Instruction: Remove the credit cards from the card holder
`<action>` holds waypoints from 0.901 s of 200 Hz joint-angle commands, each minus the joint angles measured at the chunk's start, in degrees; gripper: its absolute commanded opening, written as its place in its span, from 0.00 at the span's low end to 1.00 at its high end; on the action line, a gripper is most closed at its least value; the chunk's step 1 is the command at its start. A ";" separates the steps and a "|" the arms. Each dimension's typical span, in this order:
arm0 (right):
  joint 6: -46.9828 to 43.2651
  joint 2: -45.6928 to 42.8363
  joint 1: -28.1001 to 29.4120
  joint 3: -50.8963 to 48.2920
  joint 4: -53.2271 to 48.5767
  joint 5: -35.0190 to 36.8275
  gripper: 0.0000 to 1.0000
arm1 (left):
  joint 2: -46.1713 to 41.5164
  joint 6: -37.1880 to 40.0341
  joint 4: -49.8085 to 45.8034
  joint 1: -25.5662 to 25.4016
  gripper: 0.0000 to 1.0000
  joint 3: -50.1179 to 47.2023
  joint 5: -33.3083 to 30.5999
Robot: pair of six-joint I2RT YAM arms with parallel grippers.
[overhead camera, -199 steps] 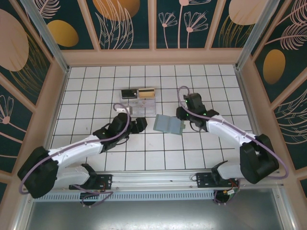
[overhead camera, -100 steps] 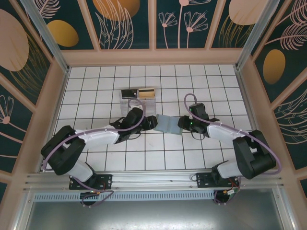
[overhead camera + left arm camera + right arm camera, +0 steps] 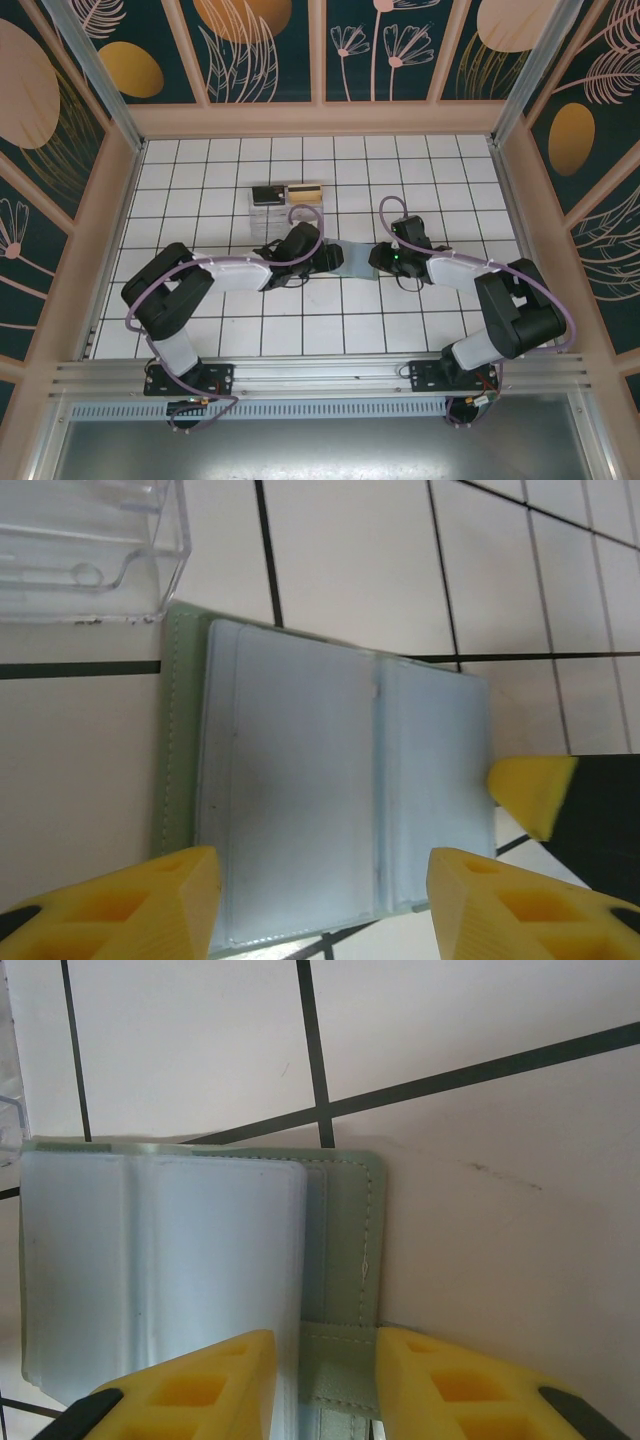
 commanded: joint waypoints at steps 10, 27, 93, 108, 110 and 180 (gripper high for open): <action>-0.39 1.52 -0.06 -1.07 -0.91 -0.24 0.35 | 2.34 0.85 -4.06 -0.37 0.58 2.36 -2.00; -0.24 1.47 -0.05 -0.99 -0.97 -0.27 0.35 | 3.08 1.14 -3.28 -0.35 0.58 2.53 -0.77; -0.17 1.71 -0.06 -1.09 -0.91 -0.62 0.35 | 4.51 1.81 -0.56 -1.60 0.58 3.41 2.48; -0.10 1.87 -0.01 -1.17 -0.73 -0.71 0.35 | 4.09 2.31 -0.16 -1.86 0.58 3.59 2.88; -0.07 1.85 -0.05 -1.13 -0.76 -0.71 0.35 | 4.08 2.33 -0.12 -1.87 0.58 3.65 2.96; 0.11 2.43 0.03 -1.65 -0.34 -0.97 0.35 | 2.71 3.30 0.09 -2.92 0.58 5.57 4.18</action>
